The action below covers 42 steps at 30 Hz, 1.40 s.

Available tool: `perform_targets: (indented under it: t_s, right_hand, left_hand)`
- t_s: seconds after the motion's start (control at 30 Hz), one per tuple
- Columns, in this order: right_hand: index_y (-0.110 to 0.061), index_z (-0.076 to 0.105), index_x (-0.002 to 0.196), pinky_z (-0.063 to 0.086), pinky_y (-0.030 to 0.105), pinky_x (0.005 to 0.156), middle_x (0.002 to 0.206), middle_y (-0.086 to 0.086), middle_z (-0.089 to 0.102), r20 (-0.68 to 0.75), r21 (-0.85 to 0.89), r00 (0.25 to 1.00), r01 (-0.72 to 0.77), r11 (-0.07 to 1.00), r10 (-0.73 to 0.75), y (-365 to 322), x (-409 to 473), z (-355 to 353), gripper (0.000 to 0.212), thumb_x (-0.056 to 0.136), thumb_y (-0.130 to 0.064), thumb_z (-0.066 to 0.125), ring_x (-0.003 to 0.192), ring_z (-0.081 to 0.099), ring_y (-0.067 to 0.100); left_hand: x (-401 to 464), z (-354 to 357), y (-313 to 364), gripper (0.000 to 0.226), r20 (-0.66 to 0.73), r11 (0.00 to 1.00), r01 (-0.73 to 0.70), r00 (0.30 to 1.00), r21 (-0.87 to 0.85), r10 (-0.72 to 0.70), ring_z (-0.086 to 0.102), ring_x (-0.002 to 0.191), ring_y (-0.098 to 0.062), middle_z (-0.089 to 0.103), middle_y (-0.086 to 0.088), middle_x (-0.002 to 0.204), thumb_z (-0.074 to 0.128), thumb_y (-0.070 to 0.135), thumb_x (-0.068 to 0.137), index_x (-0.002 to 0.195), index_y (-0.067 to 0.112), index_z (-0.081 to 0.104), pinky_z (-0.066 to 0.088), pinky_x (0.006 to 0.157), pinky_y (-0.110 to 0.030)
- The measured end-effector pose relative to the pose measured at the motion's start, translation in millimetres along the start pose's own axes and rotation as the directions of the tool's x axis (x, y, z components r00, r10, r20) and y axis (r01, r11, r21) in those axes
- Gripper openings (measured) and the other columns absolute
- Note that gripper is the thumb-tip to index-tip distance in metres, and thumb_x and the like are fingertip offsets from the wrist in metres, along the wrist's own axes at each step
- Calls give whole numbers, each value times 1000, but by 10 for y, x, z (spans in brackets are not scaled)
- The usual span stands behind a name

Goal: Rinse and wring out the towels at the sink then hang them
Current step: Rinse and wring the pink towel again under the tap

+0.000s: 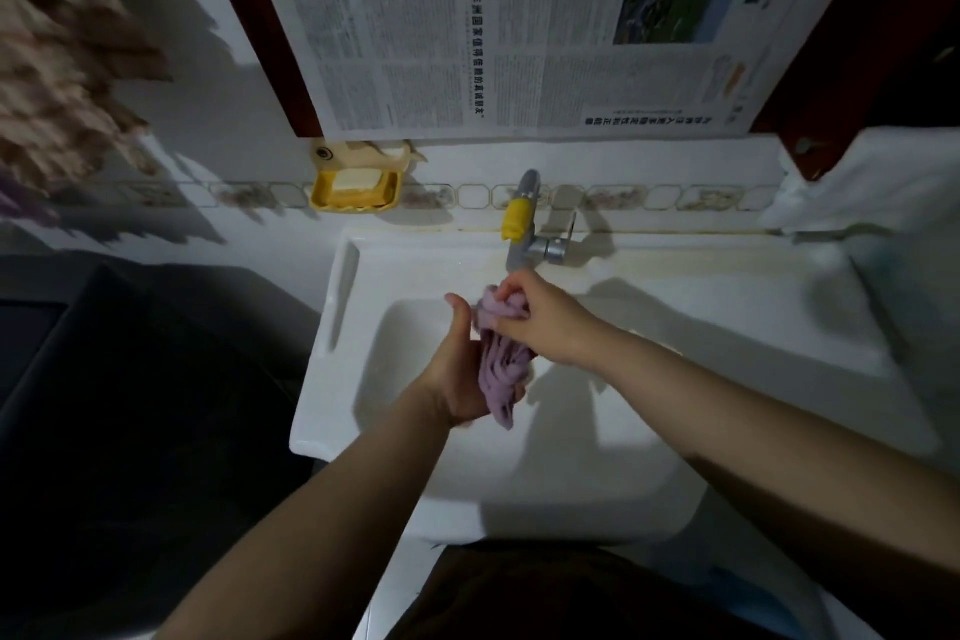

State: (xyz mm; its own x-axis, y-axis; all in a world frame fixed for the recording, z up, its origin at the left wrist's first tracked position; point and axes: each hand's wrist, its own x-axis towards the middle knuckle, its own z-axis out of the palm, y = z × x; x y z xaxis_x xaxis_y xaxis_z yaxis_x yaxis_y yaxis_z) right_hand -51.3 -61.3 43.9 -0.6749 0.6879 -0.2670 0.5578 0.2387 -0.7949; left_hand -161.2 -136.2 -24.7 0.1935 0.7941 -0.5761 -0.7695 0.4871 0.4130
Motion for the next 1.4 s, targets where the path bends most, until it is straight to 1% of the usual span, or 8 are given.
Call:
perform_targets:
  t_s: [0.2,0.33,0.53,0.67,0.83,1.07,1.23,1.4]
  right_hand:
    - [-27,45,126,52,42,84,108,-1,65,51,-58,996,71,996,-68,126,-358,66,37,91,-20,54,97,62,19]
    - [-30,53,102,52,42,80,90,-9,69,-32,33,998,63,998,-62,307,-439,-83,19,92,-15,55,82,64,14]
    - [-21,27,145,30,36,112,147,9,32,163,-169,986,57,984,-29,629,-93,-221,107,57,-44,83,135,33,24]
    - [-11,59,89,44,13,52,62,-6,63,233,335,966,-191,923,115,569,-114,-168,12,86,-18,68,53,56,1]
    - [-13,58,92,41,25,47,67,1,47,260,716,931,-363,597,255,651,-34,-386,7,91,-19,61,49,43,13]
    - [-25,56,95,48,28,83,106,-1,40,293,-282,954,150,948,-63,258,-200,-264,15,88,-38,53,104,47,18]
    - [-38,65,88,50,43,85,103,2,68,195,-73,955,240,968,-222,274,-192,-707,7,82,-40,62,98,62,25]
    - [-26,11,151,32,55,109,158,12,6,368,-769,675,608,199,-640,621,11,-657,99,74,-41,72,143,17,40]
  left_hand:
    - [15,121,10,58,-29,993,-97,995,-62,96,54,120,-29,60,-14,127,49,59,90,124,13,63,39,106,-40]
    - [-46,101,118,18,-51,993,-46,997,110,52,65,62,-18,66,-9,73,41,12,97,95,6,59,55,64,-30]
    - [-312,390,296,14,36,848,47,996,527,-77,66,61,-16,69,-8,75,50,-5,85,93,2,59,54,58,-23]
    - [-416,555,382,13,31,846,6,999,533,-27,65,58,-13,69,-6,73,51,0,84,93,2,59,53,52,-19]
    - [-254,355,186,43,-171,945,-34,981,326,95,64,94,-27,61,-13,108,64,18,82,122,4,55,59,73,-32]
    - [-13,421,-193,56,9,987,-159,987,-11,160,58,103,-32,61,-19,110,53,54,88,118,8,58,45,96,-48]
    - [-149,338,-63,20,15,992,-106,994,69,105,66,77,-22,66,-9,88,63,11,82,100,3,60,54,85,-43]
    - [-283,522,157,8,66,859,87,988,505,-139,65,60,-19,65,-9,68,59,5,86,93,1,57,58,74,-40]
